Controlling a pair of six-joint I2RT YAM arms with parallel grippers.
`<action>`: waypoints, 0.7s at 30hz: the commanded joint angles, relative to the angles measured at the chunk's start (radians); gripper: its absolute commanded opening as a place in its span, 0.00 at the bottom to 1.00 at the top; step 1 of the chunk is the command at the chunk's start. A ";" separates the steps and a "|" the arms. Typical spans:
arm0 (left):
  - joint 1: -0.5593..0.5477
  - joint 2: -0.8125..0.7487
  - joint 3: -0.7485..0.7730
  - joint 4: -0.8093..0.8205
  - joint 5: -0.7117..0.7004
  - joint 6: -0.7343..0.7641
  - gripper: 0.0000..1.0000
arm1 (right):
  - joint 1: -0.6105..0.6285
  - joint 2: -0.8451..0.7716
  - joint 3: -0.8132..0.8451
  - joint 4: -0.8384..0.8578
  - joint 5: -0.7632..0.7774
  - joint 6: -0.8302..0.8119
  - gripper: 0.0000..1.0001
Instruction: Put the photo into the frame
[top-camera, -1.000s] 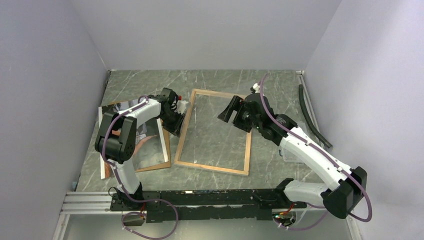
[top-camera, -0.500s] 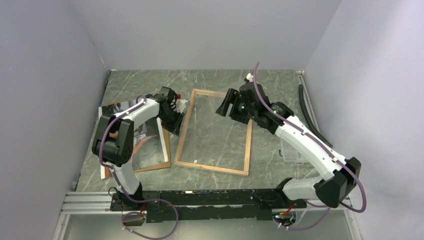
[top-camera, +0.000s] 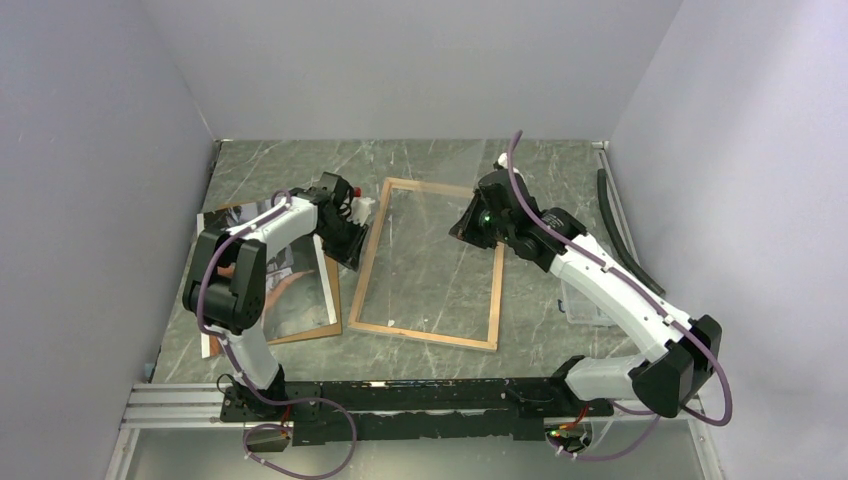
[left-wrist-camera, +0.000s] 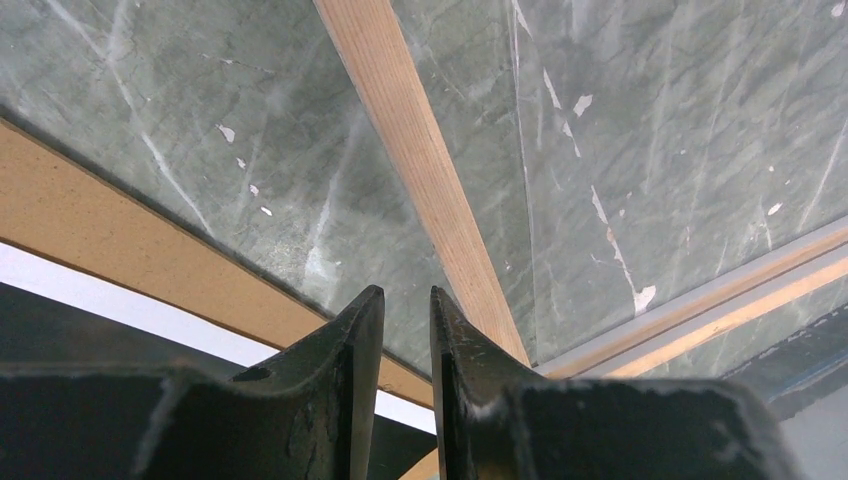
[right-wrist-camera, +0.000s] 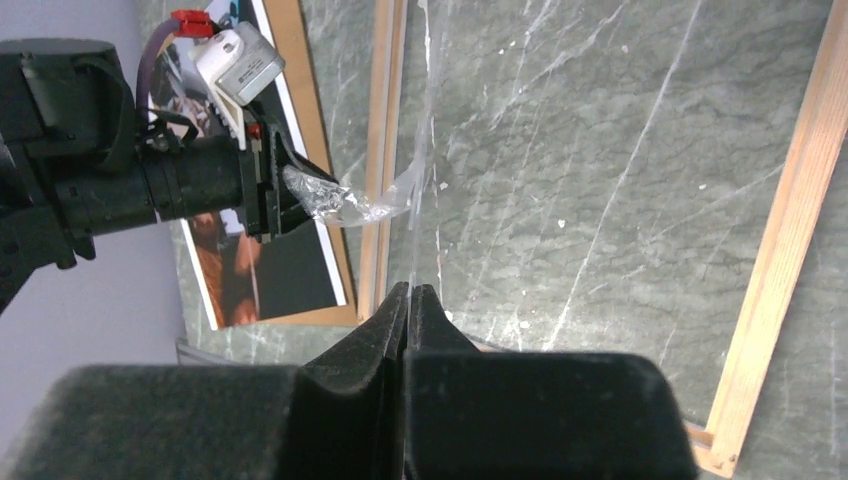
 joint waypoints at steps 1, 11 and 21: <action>0.025 -0.020 0.019 -0.001 0.027 -0.006 0.29 | -0.016 -0.045 0.067 0.007 -0.005 -0.066 0.00; 0.129 0.001 0.046 0.021 0.052 -0.062 0.25 | -0.100 -0.096 0.099 0.139 -0.265 -0.159 0.00; 0.174 -0.014 0.038 0.031 0.042 -0.073 0.23 | -0.248 -0.135 -0.042 0.381 -0.523 0.027 0.00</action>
